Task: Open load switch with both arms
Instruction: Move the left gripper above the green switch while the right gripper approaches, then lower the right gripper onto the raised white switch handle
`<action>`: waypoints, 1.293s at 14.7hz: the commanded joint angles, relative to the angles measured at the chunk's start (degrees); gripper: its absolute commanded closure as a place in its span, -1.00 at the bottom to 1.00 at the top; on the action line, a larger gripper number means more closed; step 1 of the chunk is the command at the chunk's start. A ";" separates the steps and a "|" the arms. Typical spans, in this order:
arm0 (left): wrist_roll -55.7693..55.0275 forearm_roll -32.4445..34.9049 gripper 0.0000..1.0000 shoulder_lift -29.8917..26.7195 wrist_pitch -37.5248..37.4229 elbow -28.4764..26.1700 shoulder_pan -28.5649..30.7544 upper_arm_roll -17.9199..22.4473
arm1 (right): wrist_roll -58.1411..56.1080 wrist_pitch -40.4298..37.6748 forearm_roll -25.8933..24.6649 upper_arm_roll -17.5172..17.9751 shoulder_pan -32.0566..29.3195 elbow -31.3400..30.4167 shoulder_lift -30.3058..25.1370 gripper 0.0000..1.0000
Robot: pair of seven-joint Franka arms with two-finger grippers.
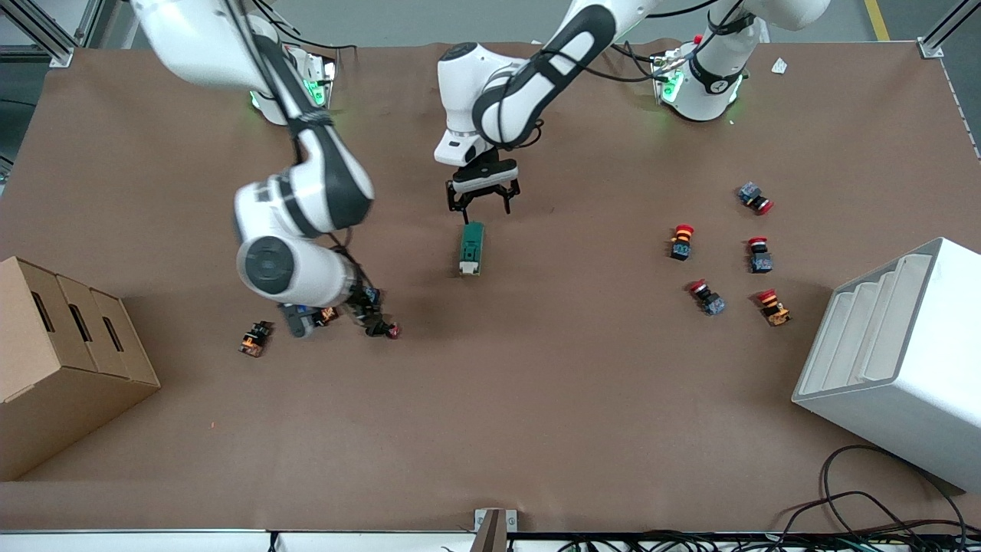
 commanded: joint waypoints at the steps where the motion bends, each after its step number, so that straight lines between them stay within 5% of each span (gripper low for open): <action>1: -5.56 9.89 -0.98 2.91 0.60 0.49 -1.92 0.19 | 11.68 -0.07 1.24 -0.33 4.27 7.59 8.10 -1.00; 7: -11.20 26.34 -0.98 5.82 -0.02 0.14 -3.60 0.28 | 25.51 6.44 1.24 6.96 5.42 8.04 12.95 -1.00; 16: -17.35 39.27 -0.98 9.51 -6.43 0.05 -5.71 0.37 | 25.96 -2.43 1.41 9.60 6.48 8.92 12.60 -1.00; 19: -17.53 42.08 -0.98 10.74 -8.45 0.05 -5.71 0.37 | 25.09 -4.88 1.33 13.64 3.50 9.53 12.52 -1.00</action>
